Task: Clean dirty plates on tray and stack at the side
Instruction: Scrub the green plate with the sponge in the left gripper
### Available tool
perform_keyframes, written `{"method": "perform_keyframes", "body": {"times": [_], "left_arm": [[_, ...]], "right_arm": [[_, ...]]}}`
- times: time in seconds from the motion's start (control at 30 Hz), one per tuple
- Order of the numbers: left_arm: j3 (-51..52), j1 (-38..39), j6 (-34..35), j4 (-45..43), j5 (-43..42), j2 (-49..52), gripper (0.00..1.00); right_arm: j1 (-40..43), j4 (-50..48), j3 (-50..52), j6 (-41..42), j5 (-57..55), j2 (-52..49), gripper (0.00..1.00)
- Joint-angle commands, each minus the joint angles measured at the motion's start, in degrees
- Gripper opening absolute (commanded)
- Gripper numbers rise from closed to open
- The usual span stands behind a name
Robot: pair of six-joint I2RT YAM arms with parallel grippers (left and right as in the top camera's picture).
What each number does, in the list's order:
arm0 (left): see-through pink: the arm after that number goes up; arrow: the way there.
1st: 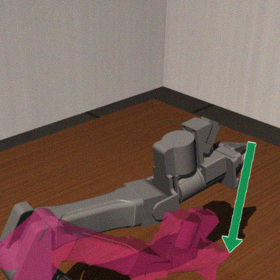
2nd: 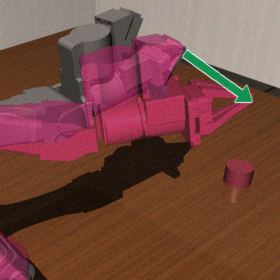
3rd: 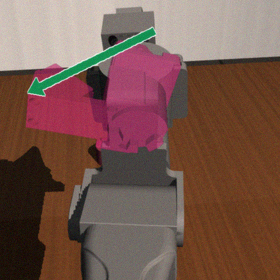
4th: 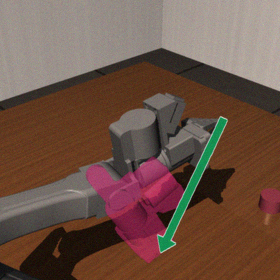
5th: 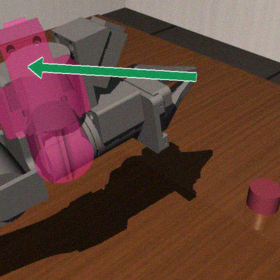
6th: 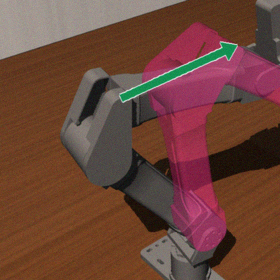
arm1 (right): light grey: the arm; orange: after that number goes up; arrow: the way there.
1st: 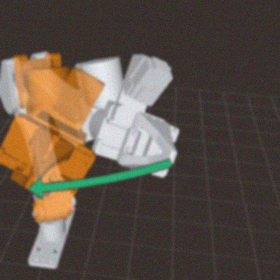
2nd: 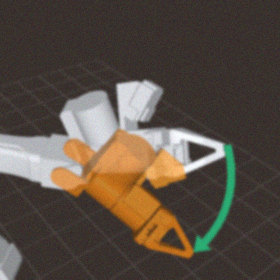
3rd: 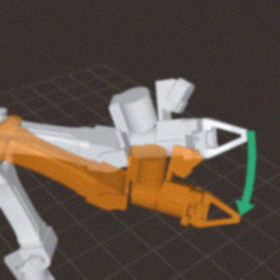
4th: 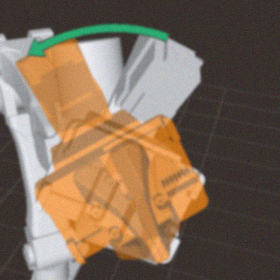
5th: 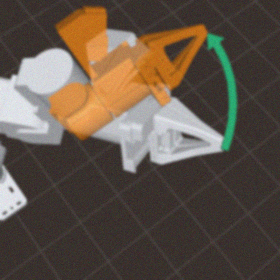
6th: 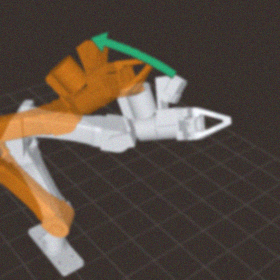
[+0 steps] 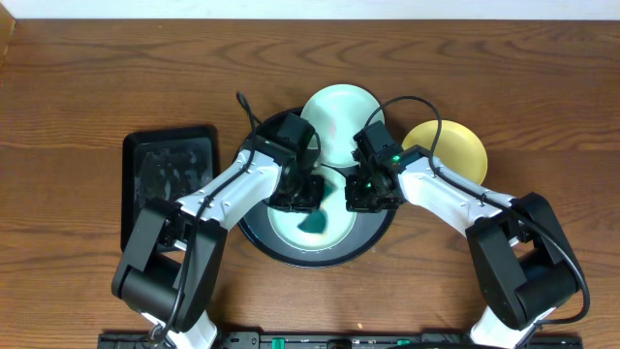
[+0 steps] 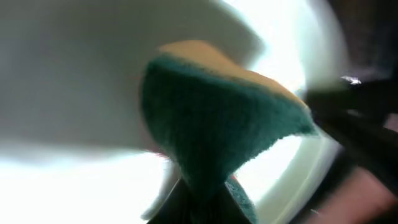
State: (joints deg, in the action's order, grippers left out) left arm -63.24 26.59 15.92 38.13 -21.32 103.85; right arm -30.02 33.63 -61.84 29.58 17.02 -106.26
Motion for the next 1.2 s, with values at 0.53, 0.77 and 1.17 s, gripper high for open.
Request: {"method": "perform_keyframes", "body": {"times": [0.53,0.77,1.17], "left_arm": [[-1.5,-0.1,-0.7,3.4,1.1,0.5,0.08],[-1.5,-0.2,-3.9,-1.3,-8.6,0.5,0.07],[-10.1,-1.8,3.4,0.7,17.9,-2.3,0.07]], "right_arm": [[0.6,0.0,-0.7,0.8,-0.1,-0.2,0.01],[0.6,0.0,-0.7,0.8,-0.1,-0.2,0.01],[0.6,0.0,-0.7,0.8,-0.1,-0.2,0.01]]}}
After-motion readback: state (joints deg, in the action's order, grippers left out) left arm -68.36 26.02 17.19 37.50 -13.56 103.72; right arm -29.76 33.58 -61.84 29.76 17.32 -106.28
